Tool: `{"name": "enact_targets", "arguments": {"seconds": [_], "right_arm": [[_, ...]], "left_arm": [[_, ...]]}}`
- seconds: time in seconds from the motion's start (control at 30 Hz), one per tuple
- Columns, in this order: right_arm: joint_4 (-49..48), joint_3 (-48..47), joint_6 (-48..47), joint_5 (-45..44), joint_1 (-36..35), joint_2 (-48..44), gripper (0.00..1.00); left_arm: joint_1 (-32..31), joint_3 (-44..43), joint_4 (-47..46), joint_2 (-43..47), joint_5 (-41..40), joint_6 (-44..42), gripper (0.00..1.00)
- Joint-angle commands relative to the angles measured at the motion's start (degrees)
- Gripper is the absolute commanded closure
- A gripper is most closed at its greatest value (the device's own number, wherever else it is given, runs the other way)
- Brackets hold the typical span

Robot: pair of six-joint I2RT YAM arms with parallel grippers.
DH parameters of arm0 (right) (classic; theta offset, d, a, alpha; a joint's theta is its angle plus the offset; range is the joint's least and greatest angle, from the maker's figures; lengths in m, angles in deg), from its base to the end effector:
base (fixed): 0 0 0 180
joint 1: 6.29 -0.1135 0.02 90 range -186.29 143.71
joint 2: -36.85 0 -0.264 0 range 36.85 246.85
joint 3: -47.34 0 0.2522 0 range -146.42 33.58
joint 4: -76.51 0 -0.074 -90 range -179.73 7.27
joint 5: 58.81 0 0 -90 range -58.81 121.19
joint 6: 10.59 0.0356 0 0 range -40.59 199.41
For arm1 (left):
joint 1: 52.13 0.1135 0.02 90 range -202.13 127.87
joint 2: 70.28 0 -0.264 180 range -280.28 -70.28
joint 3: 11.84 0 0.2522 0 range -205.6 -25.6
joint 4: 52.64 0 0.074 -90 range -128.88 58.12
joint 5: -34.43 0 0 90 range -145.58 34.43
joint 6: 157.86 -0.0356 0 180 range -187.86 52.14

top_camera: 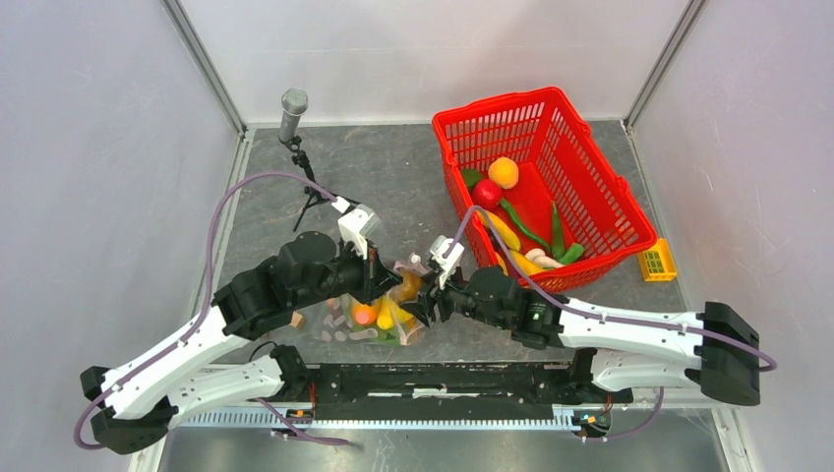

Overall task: Place the food in the zip-top bag and seal the zipper
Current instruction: Place the fake vegetable in the zipper food storage bag.

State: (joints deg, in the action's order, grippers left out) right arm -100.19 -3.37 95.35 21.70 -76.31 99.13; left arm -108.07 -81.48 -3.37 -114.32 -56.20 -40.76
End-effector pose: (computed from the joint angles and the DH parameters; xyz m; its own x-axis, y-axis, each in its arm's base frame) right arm 0.0908 0.2327 0.2686 -0.3239 -0.0982 -0.9410 -0.8149 0.5343 0.2247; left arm 0.0888 -0.1307 0.3620 -0.5750 0.0372 -0.8173 0.6300 0.6575 -0.4133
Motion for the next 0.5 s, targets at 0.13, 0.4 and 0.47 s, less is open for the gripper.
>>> {"name": "enact_targets", "arguments": {"seconds": [0.13, 0.4, 0.47], "right_arm": [[-9.2, -5.5, -3.9, 13.6, -2.3, 5.1, 0.60], [-11.2, -6.0, -6.0, 18.0, -2.4, 7.0, 0.56], [-10.3, -6.1, -6.8, 15.2, -2.4, 6.5, 0.45]], "left_arm": [[0.0, -4.6, -3.7, -1.6, 6.2, -0.9, 0.98], [0.0, -6.1, -7.3, 0.1, 7.1, 0.2, 0.98], [0.0, -5.7, -7.5, 1.1, 5.6, 0.4, 0.98]]}}
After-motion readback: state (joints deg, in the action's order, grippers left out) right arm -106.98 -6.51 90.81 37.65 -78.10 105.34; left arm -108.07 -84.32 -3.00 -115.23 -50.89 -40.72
